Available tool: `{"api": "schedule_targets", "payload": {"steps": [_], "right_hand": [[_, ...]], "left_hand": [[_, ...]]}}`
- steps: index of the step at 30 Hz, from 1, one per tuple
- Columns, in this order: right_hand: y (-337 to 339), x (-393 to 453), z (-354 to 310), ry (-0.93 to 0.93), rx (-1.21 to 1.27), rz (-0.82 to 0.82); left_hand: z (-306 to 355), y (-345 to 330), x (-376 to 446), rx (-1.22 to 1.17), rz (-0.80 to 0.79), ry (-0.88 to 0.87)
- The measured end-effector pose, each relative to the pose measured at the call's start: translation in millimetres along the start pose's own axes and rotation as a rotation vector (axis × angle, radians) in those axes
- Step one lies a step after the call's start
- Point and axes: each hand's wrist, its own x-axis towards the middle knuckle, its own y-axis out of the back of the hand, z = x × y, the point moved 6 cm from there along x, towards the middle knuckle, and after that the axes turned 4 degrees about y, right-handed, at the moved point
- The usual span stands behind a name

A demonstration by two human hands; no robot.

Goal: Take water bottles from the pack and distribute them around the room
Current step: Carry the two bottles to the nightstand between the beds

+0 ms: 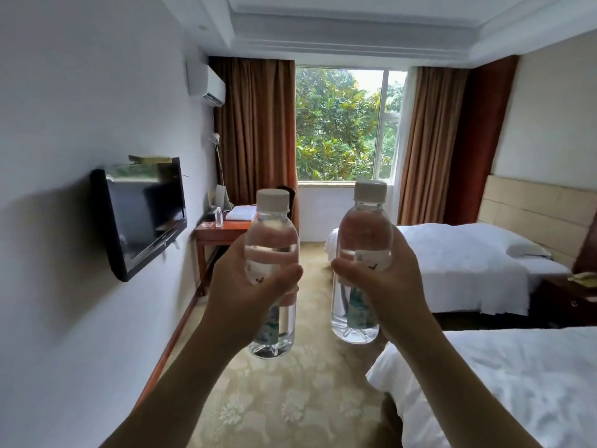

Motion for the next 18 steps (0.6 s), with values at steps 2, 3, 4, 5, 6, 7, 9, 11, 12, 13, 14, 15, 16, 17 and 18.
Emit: {"api": "schedule_targets", "payload": {"steps": [2,3,4,5,6,7,9,11,12,13,14,15,16,17,18], "right_hand": [[1,38,33,-0.006,-0.021,0.002],[2,57,51,-0.006,-0.028,0.008],[2,75,69,-0.003,-0.033,0.018],[2,94,87,0.004,-0.037,0.030],[2,111,106,0.009,-0.042,0.040],[1,128,126,0.006,-0.046,0.047],[-4,164,163,0.008,-0.055,0.066],[-11,202,201,0.024,-0.090,0.066],[-15,221,219,0.025,-0.111,0.066],[-17,241,235,0.031,-0.130,0.069],[-18,259,249,0.039,-0.150,0.073],[-16,278,264,0.042,-0.165,0.080],[-13,295,279,0.037,-0.173,0.091],[-7,312,294,0.027,-0.173,0.107],[0,328,308,0.018,-0.176,0.129]], "left_hand": [[-25,-4,42,0.019,0.007,0.002],[-37,-5,63,0.023,0.012,-0.006],[-50,-7,85,0.022,0.020,-0.017],[-64,-8,106,0.022,0.027,-0.030],[-79,-9,127,0.024,0.027,-0.042],[-96,-11,148,0.025,0.023,-0.046],[-131,-15,193,-0.016,0.018,-0.044],[-164,-25,241,-0.052,-0.002,-0.053],[-178,-31,266,-0.061,-0.017,-0.063],[-191,-39,291,-0.078,-0.030,-0.074],[-204,-46,315,-0.098,-0.042,-0.080],[-218,-55,339,-0.110,-0.059,-0.080],[-231,-64,361,-0.111,-0.076,-0.076],[-244,-75,382,-0.116,-0.092,-0.071],[-258,-86,404,-0.132,-0.104,-0.066]]}}
